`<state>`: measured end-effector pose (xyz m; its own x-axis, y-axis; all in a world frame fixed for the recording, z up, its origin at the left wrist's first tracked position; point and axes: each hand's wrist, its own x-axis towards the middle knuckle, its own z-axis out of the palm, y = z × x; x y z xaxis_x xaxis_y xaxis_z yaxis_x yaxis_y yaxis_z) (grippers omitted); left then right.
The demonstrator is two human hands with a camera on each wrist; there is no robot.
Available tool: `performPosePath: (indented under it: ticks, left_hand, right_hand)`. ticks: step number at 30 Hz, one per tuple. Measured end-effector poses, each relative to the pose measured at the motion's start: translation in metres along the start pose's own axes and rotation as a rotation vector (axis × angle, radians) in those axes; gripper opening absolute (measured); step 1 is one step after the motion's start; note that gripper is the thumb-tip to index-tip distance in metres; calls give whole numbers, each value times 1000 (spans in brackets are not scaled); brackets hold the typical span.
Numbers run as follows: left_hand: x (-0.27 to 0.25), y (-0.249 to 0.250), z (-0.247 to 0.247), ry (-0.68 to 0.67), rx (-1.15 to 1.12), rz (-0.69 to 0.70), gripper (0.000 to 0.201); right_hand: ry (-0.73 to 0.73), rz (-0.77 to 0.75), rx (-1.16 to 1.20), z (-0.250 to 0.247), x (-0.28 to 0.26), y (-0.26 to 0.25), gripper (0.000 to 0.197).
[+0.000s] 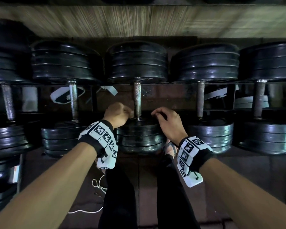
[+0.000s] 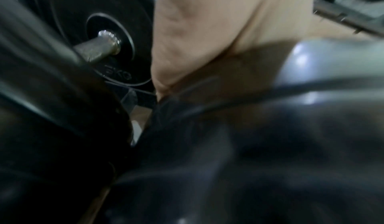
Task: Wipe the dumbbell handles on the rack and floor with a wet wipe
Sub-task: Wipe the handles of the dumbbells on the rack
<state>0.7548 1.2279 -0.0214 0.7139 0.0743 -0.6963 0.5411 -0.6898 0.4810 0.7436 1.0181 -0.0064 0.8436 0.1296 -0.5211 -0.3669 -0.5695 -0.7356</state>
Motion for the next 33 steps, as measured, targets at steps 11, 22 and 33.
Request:
performPosePath:
  ticks: [11,22,33]
  left_hand:
    - [7,7,-3,-108,-2,3,17]
    - [-38,16,-13,-22,-54,105,26]
    - [-48,13,23,379,-274,60,22]
  right_hand:
    - [-19,-22,-30,-4,-1,-4,20]
    - [-99,5,37,1,0,-8,14]
    - [-257,15,-63,-3,29,-24,15]
